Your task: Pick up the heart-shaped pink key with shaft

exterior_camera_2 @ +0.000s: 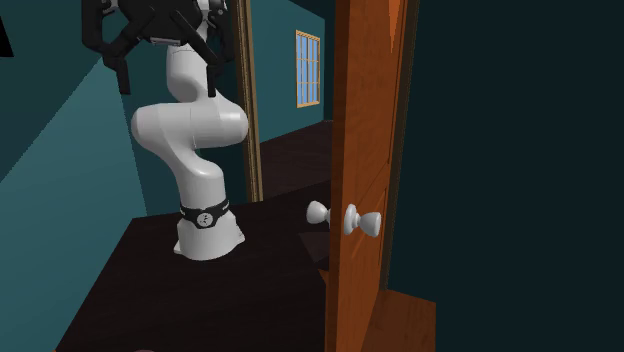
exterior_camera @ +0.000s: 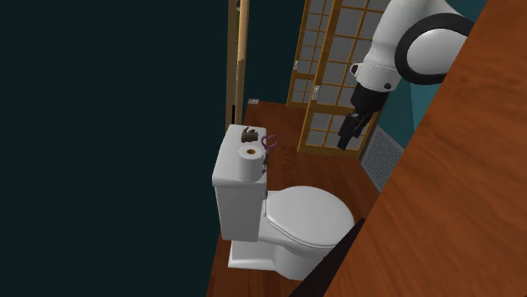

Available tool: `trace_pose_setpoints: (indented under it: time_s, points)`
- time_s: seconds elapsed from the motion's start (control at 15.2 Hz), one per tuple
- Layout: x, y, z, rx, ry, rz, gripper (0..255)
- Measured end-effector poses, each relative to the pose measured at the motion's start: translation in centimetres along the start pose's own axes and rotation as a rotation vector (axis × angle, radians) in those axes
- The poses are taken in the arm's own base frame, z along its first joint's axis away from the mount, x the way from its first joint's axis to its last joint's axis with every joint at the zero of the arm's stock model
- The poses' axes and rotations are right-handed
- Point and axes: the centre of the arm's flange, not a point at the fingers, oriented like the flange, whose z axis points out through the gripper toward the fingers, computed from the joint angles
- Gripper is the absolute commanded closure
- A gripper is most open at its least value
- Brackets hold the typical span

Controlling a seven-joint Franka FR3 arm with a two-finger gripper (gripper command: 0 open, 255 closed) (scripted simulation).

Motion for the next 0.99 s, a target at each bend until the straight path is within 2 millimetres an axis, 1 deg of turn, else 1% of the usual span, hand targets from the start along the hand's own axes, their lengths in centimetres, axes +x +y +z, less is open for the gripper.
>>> trace_pose_setpoints:
  time_s: [0.07, 0.2, 0.53, 0.66, 0.79, 0.92, 0.99]
  points:
    - [0.0, 0.0, 0.0, 0.0, 0.0, 0.0, 0]
    - [1.0, 0.7, 0.8, 0.01, 0.01, -0.024, 0]
    - [5.7, 2.9, 3.6, 0.049, 0.056, -0.118, 0]
    - [7.8, 3.8, 4.7, 0.065, 0.076, -0.157, 0]
    - [9.8, 4.4, 5.8, 0.081, 0.095, -0.197, 0]
    - [11.8, 5.3, 7.3, 0.097, 0.115, -0.236, 0]
    - [12.8, 5.3, 7.6, 0.105, 0.125, -0.257, 0]
